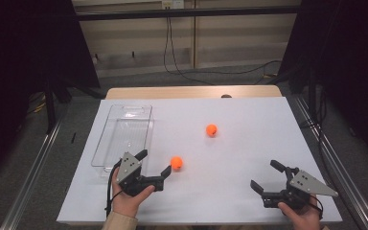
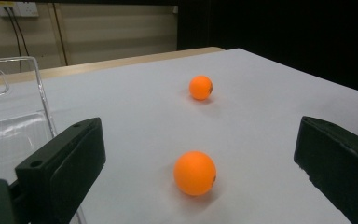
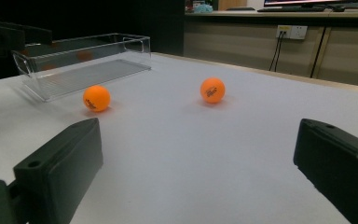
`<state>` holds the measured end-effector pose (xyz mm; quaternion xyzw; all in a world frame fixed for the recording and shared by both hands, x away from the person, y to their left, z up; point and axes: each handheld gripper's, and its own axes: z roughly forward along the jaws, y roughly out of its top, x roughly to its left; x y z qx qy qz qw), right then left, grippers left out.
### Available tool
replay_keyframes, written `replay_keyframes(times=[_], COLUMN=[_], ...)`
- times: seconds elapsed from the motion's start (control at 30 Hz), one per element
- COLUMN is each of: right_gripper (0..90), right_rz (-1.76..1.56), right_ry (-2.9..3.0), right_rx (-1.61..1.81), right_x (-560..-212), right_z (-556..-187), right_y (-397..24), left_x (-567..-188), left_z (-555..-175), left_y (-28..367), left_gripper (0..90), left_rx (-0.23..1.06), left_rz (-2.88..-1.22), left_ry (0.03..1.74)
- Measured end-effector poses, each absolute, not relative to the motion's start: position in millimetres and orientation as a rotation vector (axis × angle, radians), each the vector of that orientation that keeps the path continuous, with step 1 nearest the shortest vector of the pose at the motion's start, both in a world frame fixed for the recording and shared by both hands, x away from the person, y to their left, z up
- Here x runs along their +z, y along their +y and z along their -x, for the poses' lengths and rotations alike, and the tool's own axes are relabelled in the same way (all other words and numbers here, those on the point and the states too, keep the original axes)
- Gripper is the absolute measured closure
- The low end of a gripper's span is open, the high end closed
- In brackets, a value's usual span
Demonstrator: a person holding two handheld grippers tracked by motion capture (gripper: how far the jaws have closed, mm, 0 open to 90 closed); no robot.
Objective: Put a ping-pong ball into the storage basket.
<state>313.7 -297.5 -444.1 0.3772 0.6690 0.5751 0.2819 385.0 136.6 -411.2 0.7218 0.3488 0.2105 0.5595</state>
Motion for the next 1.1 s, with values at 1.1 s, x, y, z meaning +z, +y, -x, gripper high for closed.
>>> replay_keyframes(times=[1.1], right_gripper=[0.7], right_rz=[-0.990], right_ry=[1.801], right_rx=[1.542], right_x=[-443.6], right_z=[-314.2], right_y=[-296.8], left_x=[-419.9], left_z=[-394.7], left_y=[110.9], left_gripper=[2.2], left_rx=[0.463], left_rz=[-1.794], left_ry=[0.837])
